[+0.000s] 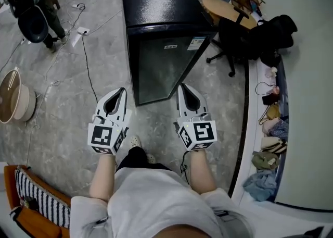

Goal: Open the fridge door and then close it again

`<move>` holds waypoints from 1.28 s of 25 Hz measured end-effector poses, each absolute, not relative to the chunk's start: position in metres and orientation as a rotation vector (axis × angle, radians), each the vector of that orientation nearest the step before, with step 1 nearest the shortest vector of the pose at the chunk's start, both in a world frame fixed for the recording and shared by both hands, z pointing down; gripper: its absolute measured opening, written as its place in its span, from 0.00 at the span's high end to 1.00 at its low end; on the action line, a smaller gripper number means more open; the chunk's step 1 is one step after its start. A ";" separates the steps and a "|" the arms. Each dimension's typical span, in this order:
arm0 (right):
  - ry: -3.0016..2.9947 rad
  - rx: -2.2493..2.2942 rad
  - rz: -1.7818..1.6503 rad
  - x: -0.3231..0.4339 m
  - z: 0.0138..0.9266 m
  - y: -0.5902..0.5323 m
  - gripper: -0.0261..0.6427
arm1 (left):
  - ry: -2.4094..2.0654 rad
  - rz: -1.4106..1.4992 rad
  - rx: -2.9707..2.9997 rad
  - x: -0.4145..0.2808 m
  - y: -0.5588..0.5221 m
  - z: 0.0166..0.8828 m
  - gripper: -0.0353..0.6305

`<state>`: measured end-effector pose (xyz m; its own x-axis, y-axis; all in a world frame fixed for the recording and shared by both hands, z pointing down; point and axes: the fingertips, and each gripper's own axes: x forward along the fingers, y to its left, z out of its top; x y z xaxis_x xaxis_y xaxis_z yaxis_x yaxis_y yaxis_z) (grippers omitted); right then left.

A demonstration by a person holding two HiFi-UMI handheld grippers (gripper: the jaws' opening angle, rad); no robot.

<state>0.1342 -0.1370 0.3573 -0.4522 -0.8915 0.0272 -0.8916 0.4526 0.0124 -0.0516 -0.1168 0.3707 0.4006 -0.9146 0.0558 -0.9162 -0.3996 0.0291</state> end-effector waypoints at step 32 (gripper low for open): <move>-2.456 1.515 0.309 0.090 0.495 -0.230 0.92 | -1.475 0.358 2.441 -0.088 -0.218 0.516 0.92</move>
